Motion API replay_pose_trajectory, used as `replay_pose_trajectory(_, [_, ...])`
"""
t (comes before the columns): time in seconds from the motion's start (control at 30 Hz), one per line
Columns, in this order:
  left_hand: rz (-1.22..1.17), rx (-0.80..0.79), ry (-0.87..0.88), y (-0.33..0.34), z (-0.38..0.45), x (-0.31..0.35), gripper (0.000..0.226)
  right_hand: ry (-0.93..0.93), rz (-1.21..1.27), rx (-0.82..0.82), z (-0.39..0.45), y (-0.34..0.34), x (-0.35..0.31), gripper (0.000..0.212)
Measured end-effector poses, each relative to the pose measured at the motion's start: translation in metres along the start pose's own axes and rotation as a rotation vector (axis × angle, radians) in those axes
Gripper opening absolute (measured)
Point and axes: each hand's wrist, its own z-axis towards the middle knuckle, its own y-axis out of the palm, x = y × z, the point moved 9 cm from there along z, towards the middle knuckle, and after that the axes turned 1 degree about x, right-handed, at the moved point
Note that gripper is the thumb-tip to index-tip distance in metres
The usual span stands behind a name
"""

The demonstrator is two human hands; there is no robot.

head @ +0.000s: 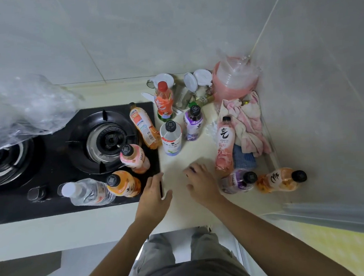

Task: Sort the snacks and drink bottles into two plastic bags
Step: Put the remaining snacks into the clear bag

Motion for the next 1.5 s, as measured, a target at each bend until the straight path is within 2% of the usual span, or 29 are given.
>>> replay_pose_trajectory(0.13, [-0.01, -0.024, -0.027, 0.0, -0.008, -0.013, 0.046, 0.011, -0.033, 0.082, 0.002, -0.012, 0.002, 0.029])
replay_pose_trajectory(0.33, [-0.015, 0.036, -0.071, -0.017, -0.022, -0.017, 0.043, 0.059, 0.172, -0.017, 0.003, -0.002, -0.001, 0.044])
replay_pose_trajectory(0.47, [-0.025, 0.127, -0.117, -0.034, -0.051, -0.023, 0.04, -0.016, 0.296, -0.018, -0.007, -0.015, -0.025, 0.045])
replay_pose_trajectory(0.63, [-0.067, 0.182, -0.156, -0.061, -0.103, -0.039, 0.03, -0.209, 0.36, -0.054, -0.028, -0.036, -0.09, 0.043])
replay_pose_trajectory(0.77, [-0.119, 0.289, -0.233, -0.094, -0.152, -0.07, 0.025, -0.363, 0.377, -0.125, -0.052, -0.032, -0.161, 0.042])
replay_pose_trajectory(0.9, [-0.143, 0.457, -0.314, -0.135, -0.205, -0.121, 0.034, -0.485, 0.449, -0.191, -0.071, -0.006, -0.249, 0.042])
replay_pose_trajectory(1.07, [-0.136, 0.642, -0.386, -0.204, -0.269, -0.201, 0.033, -0.618, 0.473, -0.232, -0.077, 0.03, -0.384, 0.043])
replay_pose_trajectory(1.33, [-0.001, 0.741, -0.392, -0.369, -0.34, -0.322, 0.046, -0.663, 0.495, -0.178, -0.051, 0.07, -0.601, 0.043])
replay_pose_trajectory(1.5, [0.064, 0.834, -0.379, -0.486, -0.353, -0.374, 0.056, -0.784, 0.498, -0.142, -0.02, 0.07, -0.747, 0.045])
